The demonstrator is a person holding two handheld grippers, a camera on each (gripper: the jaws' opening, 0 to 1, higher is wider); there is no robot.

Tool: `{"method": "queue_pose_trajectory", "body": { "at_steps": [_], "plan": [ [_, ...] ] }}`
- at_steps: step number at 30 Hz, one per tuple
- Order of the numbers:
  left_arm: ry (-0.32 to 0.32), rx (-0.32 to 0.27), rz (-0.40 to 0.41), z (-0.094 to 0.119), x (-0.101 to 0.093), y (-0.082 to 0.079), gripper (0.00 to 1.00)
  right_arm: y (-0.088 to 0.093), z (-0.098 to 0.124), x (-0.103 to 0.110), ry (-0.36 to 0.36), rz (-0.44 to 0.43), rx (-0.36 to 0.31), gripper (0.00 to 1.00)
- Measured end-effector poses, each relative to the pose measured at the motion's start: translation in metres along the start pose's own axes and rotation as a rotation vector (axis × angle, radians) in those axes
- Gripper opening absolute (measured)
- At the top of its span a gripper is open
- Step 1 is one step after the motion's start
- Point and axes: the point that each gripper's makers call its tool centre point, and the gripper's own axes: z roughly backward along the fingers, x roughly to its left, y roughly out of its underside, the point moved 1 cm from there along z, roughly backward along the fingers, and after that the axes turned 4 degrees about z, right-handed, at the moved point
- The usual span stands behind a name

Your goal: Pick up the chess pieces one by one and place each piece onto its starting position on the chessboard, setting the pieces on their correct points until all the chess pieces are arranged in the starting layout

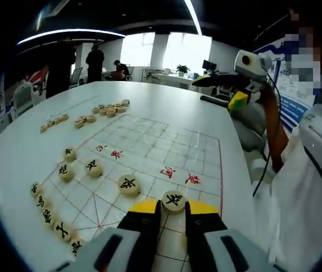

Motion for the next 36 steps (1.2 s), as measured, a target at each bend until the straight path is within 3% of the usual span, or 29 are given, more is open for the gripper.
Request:
{"method": "queue_pose_trajectory", "body": {
  "at_steps": [5,9,23,27,33,36],
  "plan": [
    [-0.005,-0.013,-0.007,0.005,0.002,-0.005,0.23,0.000,0.000,0.000,0.002,-0.001,0.000,0.64],
    [0.020,-0.043,-0.011,0.012,-0.002,-0.015,0.32,0.000,0.000,0.000,0.000,0.000,-0.001,0.64],
    [-0.100,-0.289,-0.029,0.039,0.024,-0.085,0.39,0.000,0.000,0.000,0.006,-0.001,-0.001,0.64],
    [-0.103,-0.315,-0.028,0.037,0.028,-0.096,0.48,0.001,0.001,0.000,0.008,-0.001,-0.002,0.64],
    [-0.131,-0.372,-0.043,0.031,0.043,-0.125,0.48,0.001,0.001,-0.002,0.010,-0.004,-0.002,0.64],
    [-0.201,-0.373,-0.084,0.027,0.064,-0.142,0.44,0.001,0.002,-0.002,0.009,-0.003,-0.002,0.64]
  ]
}}
